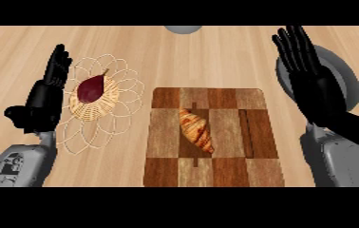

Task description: Pick the croissant from the cutting board and place it in the pan

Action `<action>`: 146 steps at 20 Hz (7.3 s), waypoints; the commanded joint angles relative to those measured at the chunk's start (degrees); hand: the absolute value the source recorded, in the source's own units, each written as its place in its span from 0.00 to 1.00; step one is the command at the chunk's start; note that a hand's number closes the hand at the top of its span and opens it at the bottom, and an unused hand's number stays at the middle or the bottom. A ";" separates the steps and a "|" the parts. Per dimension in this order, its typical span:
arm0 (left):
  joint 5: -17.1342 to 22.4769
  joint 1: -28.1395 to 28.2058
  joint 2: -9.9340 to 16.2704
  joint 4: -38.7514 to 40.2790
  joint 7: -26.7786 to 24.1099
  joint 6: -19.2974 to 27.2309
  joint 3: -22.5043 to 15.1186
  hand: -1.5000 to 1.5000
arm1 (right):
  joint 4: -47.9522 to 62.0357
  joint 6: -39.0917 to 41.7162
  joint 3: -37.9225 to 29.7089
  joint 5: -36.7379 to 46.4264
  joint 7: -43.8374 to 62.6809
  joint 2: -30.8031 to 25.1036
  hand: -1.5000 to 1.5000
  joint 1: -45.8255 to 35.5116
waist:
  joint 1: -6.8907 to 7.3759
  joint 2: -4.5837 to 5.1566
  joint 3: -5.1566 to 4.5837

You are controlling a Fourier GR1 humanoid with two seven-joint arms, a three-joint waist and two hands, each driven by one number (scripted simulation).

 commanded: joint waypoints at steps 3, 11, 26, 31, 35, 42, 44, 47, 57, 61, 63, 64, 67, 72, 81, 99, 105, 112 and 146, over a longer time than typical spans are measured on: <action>5.28 9.58 -6.67 3.90 2.51 0.47 0.38 0.50 | 0.05 -1.15 10.07 8.43 7.63 1.60 1.00 1.37 | -0.16 -1.37 1.06; 11.41 15.03 -12.92 7.10 9.01 1.22 0.99 0.50 | -4.54 -15.45 25.22 37.60 1.39 -0.68 0.00 9.83 | -3.47 -2.06 1.10; 11.97 20.41 -12.98 1.32 9.82 0.04 -0.12 0.50 | -5.33 -26.92 37.88 82.94 26.68 11.93 0.00 19.32 | -2.32 -1.44 1.02; 11.02 18.81 -13.43 -0.42 12.16 1.37 -1.36 0.50 | -2.65 -11.51 39.47 88.51 40.63 12.12 0.00 12.17 | -1.98 -1.33 0.94; 10.96 20.97 -14.48 -1.45 11.32 1.24 -2.44 0.50 | 0.99 3.17 40.82 91.94 49.42 12.17 0.00 7.88 | -0.93 -1.32 0.88; 10.63 17.50 -14.83 1.26 11.83 0.78 -2.63 0.50 | 7.88 15.07 43.51 77.29 63.55 12.19 0.00 -11.07 | 0.26 -0.96 1.19; 11.02 16.21 -14.31 2.80 11.77 0.70 -1.14 0.50 | 11.77 15.04 42.24 76.49 63.34 12.20 0.00 -13.27 | -0.35 -1.01 1.20; 11.35 18.03 -12.96 0.43 13.28 0.18 -0.80 0.50 | 12.36 19.87 44.95 72.27 69.61 12.20 0.00 -12.06 | -0.14 -1.14 1.21; 10.19 18.35 -14.51 3.13 10.84 -0.81 -1.98 0.50 | 15.53 26.08 40.48 63.54 69.49 12.18 0.00 -17.41 | -1.05 -1.20 1.21; 9.71 16.76 -14.11 -1.35 15.11 2.01 -0.74 0.50 | 18.87 18.21 41.33 65.56 65.88 12.18 0.00 -16.34 | -1.11 -1.22 1.25; 10.39 17.92 -14.57 4.63 8.62 -1.02 0.26 0.50 | 13.70 19.70 43.95 65.38 67.51 12.18 0.00 -12.86 | -1.43 -1.26 1.23; 9.21 18.27 -15.17 1.55 10.99 0.82 -1.16 0.50 | 16.62 15.80 42.88 69.08 63.90 12.06 0.00 -12.97 | -1.40 -1.25 1.25; 11.18 18.15 -13.34 2.38 11.41 -1.46 1.14 0.50 | 17.23 13.69 42.04 71.10 63.06 11.63 0.00 -12.31 | -1.44 -1.24 1.24; 10.19 20.02 -14.20 3.56 8.76 -1.74 0.73 0.50 | 22.74 12.35 42.78 72.37 61.95 10.39 0.00 -10.99 | -1.42 -1.26 1.24; 9.43 19.99 -15.49 2.52 8.65 -1.67 -0.44 0.50 | 29.22 4.42 43.55 73.84 47.62 8.77 1.00 -12.13 | -1.20 -1.19 1.25; 8.75 17.93 -16.18 3.31 10.61 -0.60 0.41 0.50 | 1.20 4.16 33.98 66.19 41.59 0.74 1.00 6.86 | -1.89 -1.36 1.24; 8.76 20.97 -15.59 -2.09 13.30 0.79 0.54 0.50 | -15.25 -2.73 30.71 72.46 45.47 -2.86 1.00 7.72 | -2.55 -1.85 1.26; 7.67 18.80 -17.35 3.03 10.26 -0.05 -0.61 0.50 | -27.36 0.62 22.47 70.91 50.55 -2.65 1.00 8.81 | -2.16 -1.36 1.23; 7.28 16.68 -15.73 1.00 11.86 -3.43 -1.07 0.50 | 61.98 -26.04 -15.84 62.76 11.89 -19.60 0.00 -24.16 | 3.41 0.73 1.39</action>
